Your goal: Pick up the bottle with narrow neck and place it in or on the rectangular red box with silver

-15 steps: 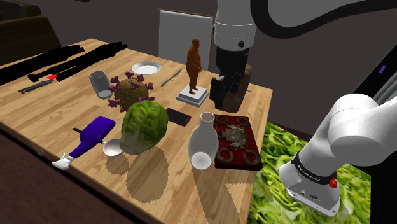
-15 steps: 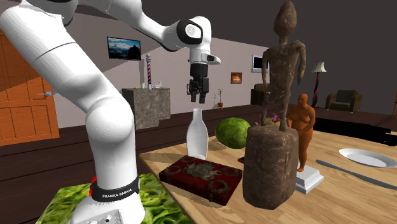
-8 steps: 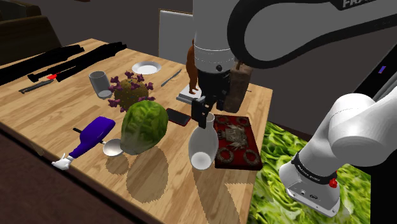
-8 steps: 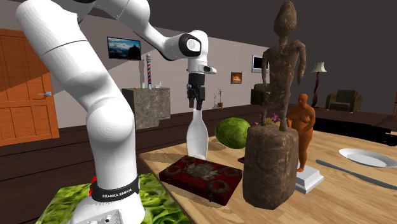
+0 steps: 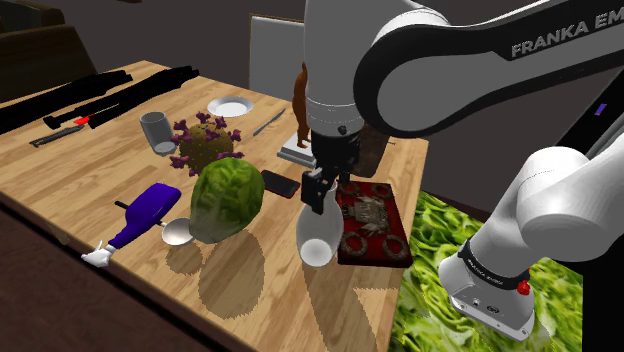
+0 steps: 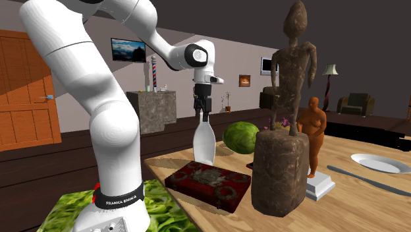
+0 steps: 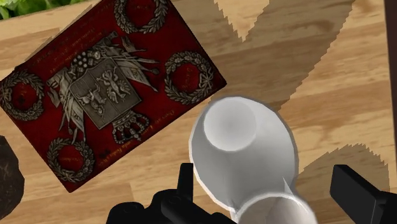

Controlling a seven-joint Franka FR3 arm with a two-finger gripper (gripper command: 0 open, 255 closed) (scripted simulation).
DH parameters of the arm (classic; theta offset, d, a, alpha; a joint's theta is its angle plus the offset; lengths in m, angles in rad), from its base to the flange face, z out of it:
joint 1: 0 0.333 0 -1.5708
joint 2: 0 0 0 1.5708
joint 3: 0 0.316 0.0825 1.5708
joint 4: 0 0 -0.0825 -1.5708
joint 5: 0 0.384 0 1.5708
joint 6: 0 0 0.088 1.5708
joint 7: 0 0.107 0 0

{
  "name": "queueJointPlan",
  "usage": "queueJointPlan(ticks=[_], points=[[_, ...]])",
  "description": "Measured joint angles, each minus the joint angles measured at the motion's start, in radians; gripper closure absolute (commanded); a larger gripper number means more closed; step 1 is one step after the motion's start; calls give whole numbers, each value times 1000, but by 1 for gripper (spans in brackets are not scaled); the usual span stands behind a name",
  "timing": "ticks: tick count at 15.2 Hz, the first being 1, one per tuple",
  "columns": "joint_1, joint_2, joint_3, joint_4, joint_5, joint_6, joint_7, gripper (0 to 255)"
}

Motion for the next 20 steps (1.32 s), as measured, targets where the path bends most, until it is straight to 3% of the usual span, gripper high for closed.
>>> queueJointPlan(ticks=[4,5,15,20], points=[[0,2,1,0,0,2,0,0],[0,2,1,0,0,2,0,255],[0,2,1,1,1,3,0,255],[-1,-18,-11,40,-3,-57,-2,255]])
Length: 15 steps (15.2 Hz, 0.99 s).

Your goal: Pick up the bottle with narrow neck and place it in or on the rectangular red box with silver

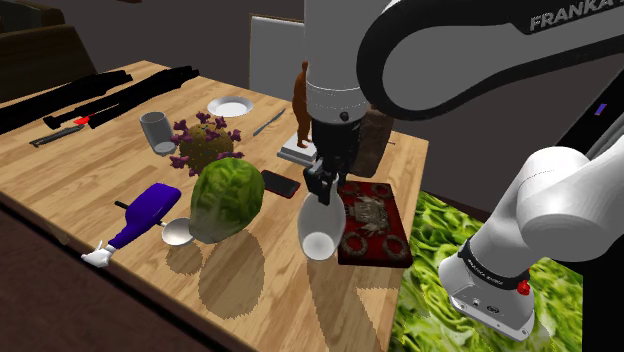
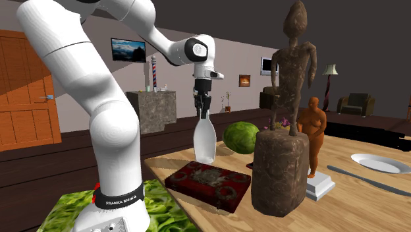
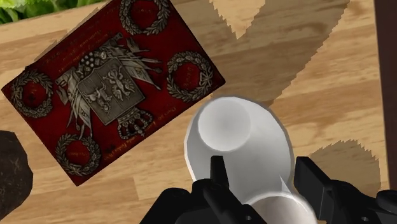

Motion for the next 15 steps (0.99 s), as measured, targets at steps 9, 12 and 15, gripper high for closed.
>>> queueJointPlan(ticks=[9,12,15], points=[[-2,-29,-23,97,-9,-125,0,255],[-4,-34,-30,133,-13,-166,0,255],[-8,-32,-37,173,-19,-205,0,255]])
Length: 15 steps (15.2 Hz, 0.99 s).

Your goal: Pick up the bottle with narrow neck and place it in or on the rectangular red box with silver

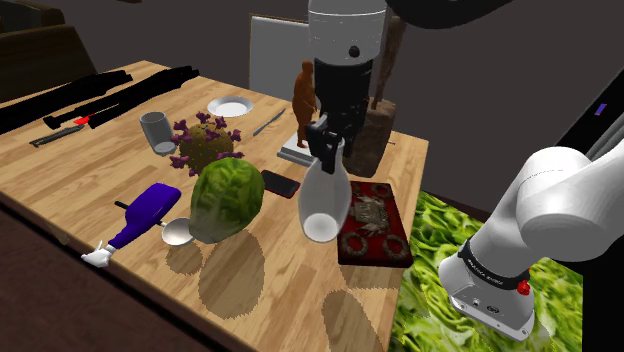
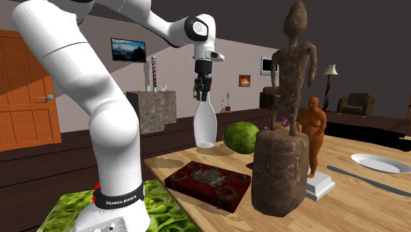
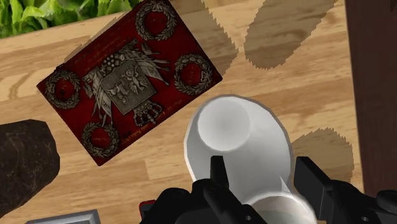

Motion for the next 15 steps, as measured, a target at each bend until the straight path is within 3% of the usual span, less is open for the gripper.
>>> queueJointPlan(ticks=[4,15], points=[[-1,-19,-15,35,-3,-55,-7,255],[-35,-218,-229,47,-93,-285,-213,255]])
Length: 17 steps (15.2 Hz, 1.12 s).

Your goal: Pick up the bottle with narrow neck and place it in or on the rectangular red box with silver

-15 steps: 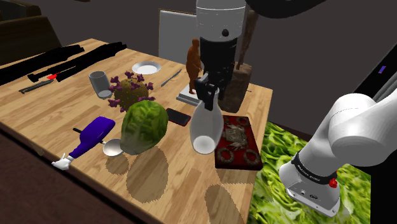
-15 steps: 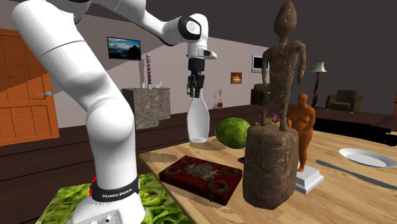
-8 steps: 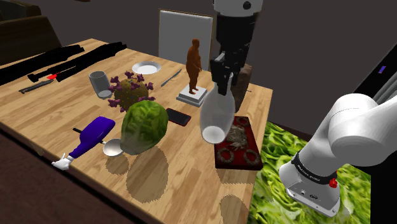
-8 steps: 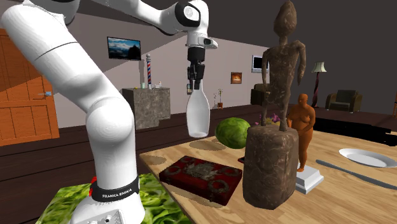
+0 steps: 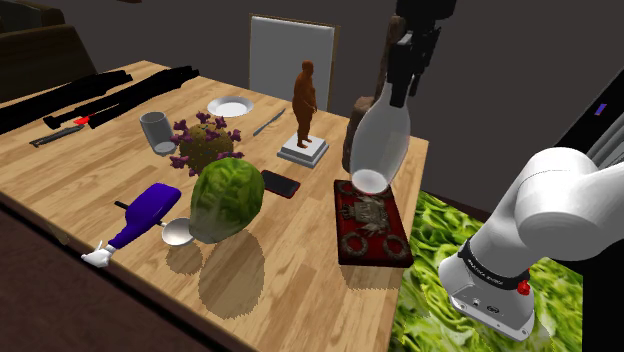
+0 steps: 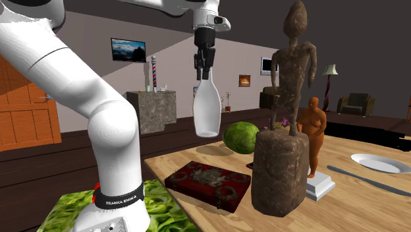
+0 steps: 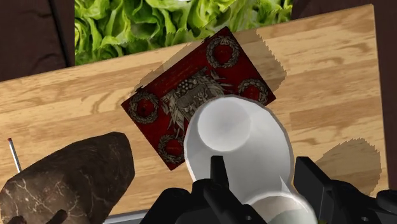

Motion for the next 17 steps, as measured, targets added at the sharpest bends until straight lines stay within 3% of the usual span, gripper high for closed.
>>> queueJointPlan(ticks=[5,17], points=[[-21,-41,-88,35,-61,-81,-91,255],[-18,-100,-92,-157,-61,51,-103,255]])
